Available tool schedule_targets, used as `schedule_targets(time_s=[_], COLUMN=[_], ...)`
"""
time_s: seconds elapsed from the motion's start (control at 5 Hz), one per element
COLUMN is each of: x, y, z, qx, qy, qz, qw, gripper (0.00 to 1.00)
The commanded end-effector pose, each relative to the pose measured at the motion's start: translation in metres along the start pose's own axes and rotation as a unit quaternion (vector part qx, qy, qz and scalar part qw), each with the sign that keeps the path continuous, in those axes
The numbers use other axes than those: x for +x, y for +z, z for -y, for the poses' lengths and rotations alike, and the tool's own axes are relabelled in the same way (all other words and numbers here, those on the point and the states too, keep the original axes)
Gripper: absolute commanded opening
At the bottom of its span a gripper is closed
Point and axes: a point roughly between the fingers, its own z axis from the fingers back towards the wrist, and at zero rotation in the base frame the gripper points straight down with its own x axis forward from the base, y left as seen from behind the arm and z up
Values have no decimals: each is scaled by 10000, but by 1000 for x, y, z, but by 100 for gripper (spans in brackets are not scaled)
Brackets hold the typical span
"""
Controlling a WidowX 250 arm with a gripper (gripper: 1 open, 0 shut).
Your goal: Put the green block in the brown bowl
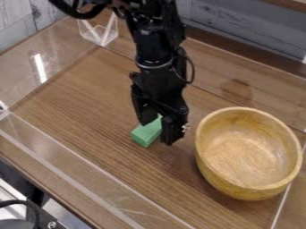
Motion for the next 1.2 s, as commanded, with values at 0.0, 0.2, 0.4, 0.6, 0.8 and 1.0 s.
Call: schedule_targets(time_s=[0.0,0.2,0.4,0.6,0.8,1.0], x=[4,3,2,2,1,1], y=[10,6,2,-2,-5,-10], z=[-6,-9,-12,-15,-17,-20], qx=[92,95,98,101,107,115], qy=[32,29,32,37,44,36], qz=[274,268,261,257,256,261], qw=[9996,9996,9996,9996,9996,9996], gripper=[100,100,100,100,100,100])
